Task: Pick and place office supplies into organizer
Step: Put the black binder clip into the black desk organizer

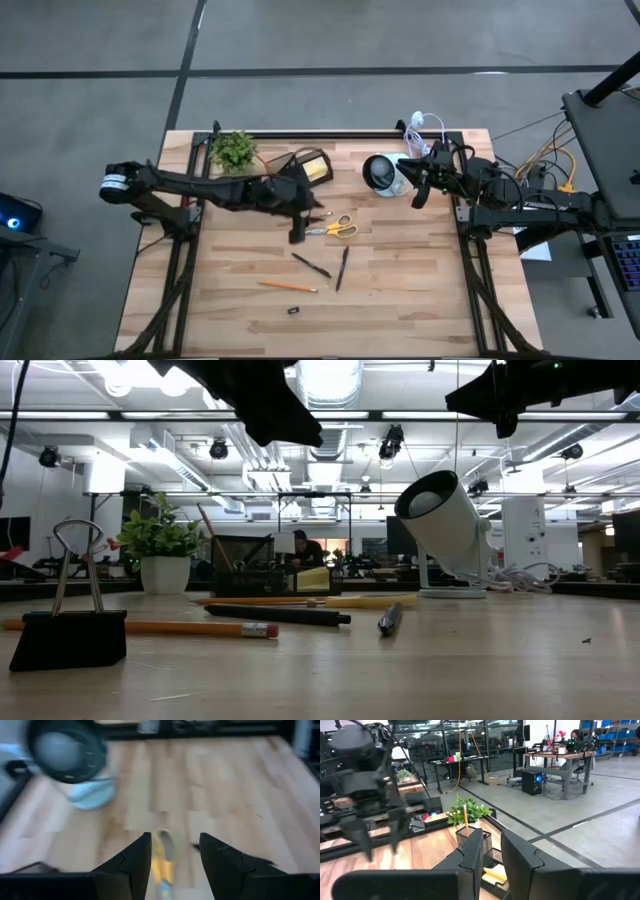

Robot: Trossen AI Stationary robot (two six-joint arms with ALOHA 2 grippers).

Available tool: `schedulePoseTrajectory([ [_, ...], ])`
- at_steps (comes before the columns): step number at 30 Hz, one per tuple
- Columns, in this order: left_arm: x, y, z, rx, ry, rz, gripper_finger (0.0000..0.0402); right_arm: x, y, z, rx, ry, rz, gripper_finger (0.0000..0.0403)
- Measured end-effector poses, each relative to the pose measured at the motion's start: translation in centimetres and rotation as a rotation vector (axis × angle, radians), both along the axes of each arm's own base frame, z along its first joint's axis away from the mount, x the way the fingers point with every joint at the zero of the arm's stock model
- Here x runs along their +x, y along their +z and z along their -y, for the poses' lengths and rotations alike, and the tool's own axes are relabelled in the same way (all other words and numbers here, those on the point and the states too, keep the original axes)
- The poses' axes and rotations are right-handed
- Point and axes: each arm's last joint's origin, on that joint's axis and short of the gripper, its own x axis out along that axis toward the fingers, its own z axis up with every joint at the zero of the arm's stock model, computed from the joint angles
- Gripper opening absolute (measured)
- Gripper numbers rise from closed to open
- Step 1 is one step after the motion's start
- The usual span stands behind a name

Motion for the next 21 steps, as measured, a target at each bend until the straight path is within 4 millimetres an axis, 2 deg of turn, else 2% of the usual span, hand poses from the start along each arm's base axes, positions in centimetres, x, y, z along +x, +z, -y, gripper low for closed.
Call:
schedulePoseTrajectory([
  [12,-1.2,-0.4,6.2,-0.094,-0.128,-0.109,0.0151,0.0,0.0,0.0,0.0,0.0,0.0,0.0059],
  [21,-2.3,-0.9,9.3,-0.242,-0.112,-0.193,0.0151,0.0,-0.1,0.0,0.001,0.001,-0.007,0.0059],
])
